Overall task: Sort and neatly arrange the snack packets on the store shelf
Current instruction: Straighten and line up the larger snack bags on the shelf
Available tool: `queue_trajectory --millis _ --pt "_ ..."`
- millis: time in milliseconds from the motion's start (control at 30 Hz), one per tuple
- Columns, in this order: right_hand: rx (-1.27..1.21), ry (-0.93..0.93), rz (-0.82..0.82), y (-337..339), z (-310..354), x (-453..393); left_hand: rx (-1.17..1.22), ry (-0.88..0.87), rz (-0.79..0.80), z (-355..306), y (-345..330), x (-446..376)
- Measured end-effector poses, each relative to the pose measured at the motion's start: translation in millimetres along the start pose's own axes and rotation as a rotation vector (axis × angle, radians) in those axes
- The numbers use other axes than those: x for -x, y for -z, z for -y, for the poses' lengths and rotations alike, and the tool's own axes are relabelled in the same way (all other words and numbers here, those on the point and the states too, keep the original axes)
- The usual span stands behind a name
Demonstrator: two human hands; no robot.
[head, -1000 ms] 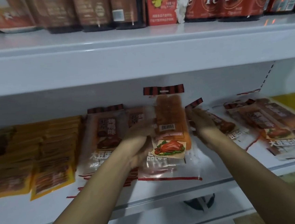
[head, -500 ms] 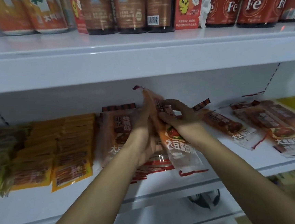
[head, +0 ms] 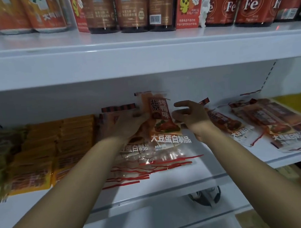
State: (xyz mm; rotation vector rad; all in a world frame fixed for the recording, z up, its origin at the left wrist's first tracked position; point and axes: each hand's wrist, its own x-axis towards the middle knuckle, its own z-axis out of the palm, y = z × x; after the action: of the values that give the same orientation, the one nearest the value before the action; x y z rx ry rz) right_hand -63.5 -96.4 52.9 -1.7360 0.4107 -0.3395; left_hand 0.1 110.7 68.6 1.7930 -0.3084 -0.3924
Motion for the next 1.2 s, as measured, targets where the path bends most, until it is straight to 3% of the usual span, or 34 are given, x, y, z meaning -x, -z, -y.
queue_trajectory --millis 233,433,600,733,867,1033,1200 --pt "0.226 0.048 -0.096 -7 -16 -19 -0.841 -0.13 -0.19 12 10 -29" --pt "0.425 0.127 -0.081 -19 -31 -29 -0.946 -0.304 -0.235 27 7 -41" --pt "0.527 0.152 -0.01 -23 -36 -31 -0.883 -0.268 -0.142 29 12 -46" --pt "0.506 0.13 -0.041 -9 -40 -31 -0.901 -0.312 -0.171 17 6 -47" --pt "0.521 0.101 -0.11 32 -58 -30 -0.91 -0.376 -0.059 -4 -23 -40" --pt "0.823 0.064 -0.088 109 -98 -46 -0.921 -0.378 0.069 -37 -90 -24" --pt "0.998 0.039 -0.192 177 -137 -66 -0.461 -0.218 0.318 -54 -168 -17"
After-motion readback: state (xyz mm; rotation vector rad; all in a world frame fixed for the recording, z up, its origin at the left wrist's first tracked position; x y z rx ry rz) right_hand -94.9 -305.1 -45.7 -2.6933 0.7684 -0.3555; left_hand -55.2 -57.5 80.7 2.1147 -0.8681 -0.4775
